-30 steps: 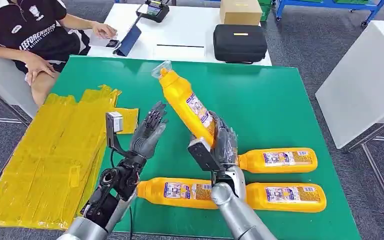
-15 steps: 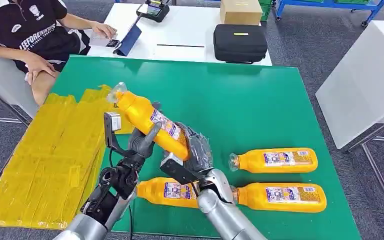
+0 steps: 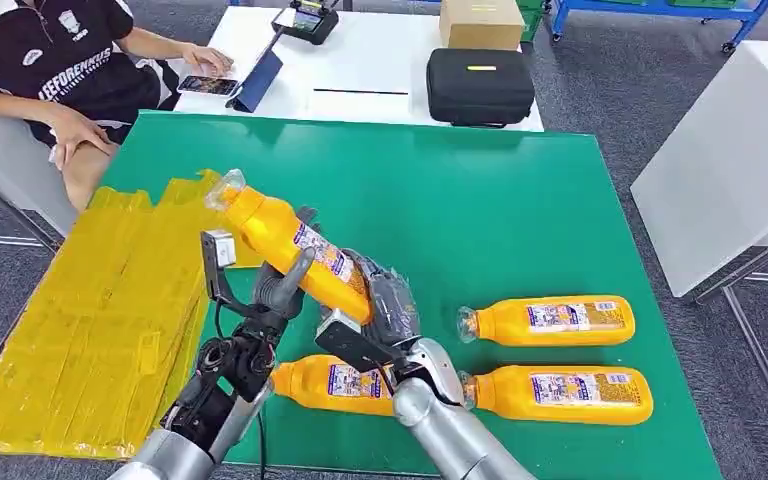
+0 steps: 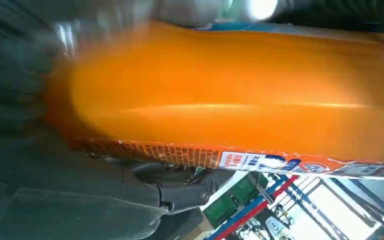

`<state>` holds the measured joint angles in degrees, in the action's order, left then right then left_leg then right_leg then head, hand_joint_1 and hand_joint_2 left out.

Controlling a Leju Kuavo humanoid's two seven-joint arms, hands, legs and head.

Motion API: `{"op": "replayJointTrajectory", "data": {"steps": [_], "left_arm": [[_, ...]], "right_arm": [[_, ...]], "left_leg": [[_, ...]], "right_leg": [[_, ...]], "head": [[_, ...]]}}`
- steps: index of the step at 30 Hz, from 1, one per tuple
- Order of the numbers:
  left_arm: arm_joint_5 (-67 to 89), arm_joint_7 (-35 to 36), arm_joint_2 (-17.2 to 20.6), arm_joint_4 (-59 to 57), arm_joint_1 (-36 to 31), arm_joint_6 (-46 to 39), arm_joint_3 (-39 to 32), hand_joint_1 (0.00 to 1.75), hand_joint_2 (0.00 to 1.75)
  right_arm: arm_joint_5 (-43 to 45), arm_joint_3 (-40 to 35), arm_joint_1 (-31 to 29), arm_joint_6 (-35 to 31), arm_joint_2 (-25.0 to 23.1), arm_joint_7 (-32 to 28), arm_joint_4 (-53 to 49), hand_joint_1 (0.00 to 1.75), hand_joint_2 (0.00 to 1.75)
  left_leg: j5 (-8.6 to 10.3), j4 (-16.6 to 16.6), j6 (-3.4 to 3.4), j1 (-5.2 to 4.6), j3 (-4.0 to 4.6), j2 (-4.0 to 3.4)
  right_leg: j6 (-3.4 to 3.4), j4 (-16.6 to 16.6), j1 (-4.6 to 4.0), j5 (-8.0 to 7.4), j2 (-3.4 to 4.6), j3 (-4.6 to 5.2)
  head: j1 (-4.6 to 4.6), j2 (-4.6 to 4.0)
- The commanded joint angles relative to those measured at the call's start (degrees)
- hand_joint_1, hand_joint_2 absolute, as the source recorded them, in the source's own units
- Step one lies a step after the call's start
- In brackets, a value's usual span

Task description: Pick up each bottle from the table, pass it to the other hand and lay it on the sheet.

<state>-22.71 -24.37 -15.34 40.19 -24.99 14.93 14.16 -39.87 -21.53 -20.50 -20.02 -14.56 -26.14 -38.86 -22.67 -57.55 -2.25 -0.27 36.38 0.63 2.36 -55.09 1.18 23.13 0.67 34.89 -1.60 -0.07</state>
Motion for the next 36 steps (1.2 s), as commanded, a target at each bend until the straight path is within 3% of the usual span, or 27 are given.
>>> {"op": "replayJointTrajectory", "data": {"steps": [1, 23, 24, 25, 26, 33, 35, 36], "left_arm": [[0.0, 0.0, 0.5, -4.0, -3.7, -1.1, 0.6, 1.75, 1.75], [2.3, -2.2, 0.7, -2.2, -3.9, -3.3, 1.3, 1.75, 1.75], [2.9, -2.3, 0.8, -1.6, -3.7, -3.6, 1.4, 1.75, 1.75], [3.2, -2.5, 0.9, -1.4, -3.6, -3.9, 1.4, 1.75, 1.75], [4.6, -3.5, 1.2, -0.2, -3.5, -5.5, 1.4, 1.75, 1.75], [6.5, -4.6, 1.7, 1.3, -3.4, -7.7, 1.5, 1.75, 1.75], [12.9, -8.1, 2.5, 3.1, -3.5, -16.5, 2.2, 1.75, 1.75], [19.4, -9.3, 3.1, 5.3, -3.3, -24.9, 2.6, 1.75, 1.75]], "right_arm": [[1.6, -4.5, -1.4, 2.0, 0.9, -1.6, 2.2, 1.75, 1.75], [2.5, -3.4, -0.2, -2.5, 2.1, -1.3, -1.5, 1.75, 1.75], [2.6, -3.0, -0.1, -3.1, 2.1, -1.2, -1.9, 1.47, 1.75], [2.8, -2.6, 0.0, -3.7, 2.0, -1.4, -2.2, 0.12, 1.75], [3.8, -1.8, 0.3, -4.5, 2.1, -2.1, -3.0, 0.00, 1.75], [4.7, -1.0, 0.9, -5.1, 2.2, -2.4, -4.7, 0.00, 1.75], [6.1, 0.2, 1.6, -6.1, 2.3, -2.8, -6.8, 0.00, 1.75], [7.5, 1.2, 2.9, -5.9, 2.7, -2.9, -10.4, 0.00, 1.75]], "left_leg": [[-0.11, 0.0, 0.10, 0.04, -0.22, -0.02], [-0.07, 0.0, 0.08, 0.04, -0.13, 0.00], [-0.16, 0.0, 0.12, 0.04, -0.28, -0.03], [-0.07, 0.0, 0.08, 0.03, -0.14, 0.00], [-0.16, 0.0, 0.13, 0.03, -0.30, 0.00], [-0.16, 0.0, 0.14, 0.02, -0.30, -0.12], [-0.17, 0.0, 0.17, 0.05, -0.32, -0.02], [-0.09, 0.0, 0.12, 0.03, -0.17, 0.03]], "right_leg": [[-0.10, 0.0, -0.06, 0.10, -0.05, -0.23], [-0.08, 0.0, -0.04, 0.07, -0.07, -0.14], [-0.12, 0.0, -0.06, 0.15, -0.07, -0.28], [-0.08, 0.0, -0.03, 0.08, -0.06, -0.14], [-0.13, 0.0, -0.05, 0.17, -0.10, -0.30], [-0.13, 0.0, -0.04, 0.13, 0.01, -0.27], [-0.15, 0.0, -0.07, 0.19, -0.12, -0.33], [-0.11, 0.0, -0.05, 0.11, -0.13, -0.18]], "head": [[0.00, 0.00], [0.00, 0.00], [0.00, 0.00], [0.00, 0.00], [0.02, 0.00], [-0.04, 0.00], [0.00, 0.00], [0.02, 0.00]]}}
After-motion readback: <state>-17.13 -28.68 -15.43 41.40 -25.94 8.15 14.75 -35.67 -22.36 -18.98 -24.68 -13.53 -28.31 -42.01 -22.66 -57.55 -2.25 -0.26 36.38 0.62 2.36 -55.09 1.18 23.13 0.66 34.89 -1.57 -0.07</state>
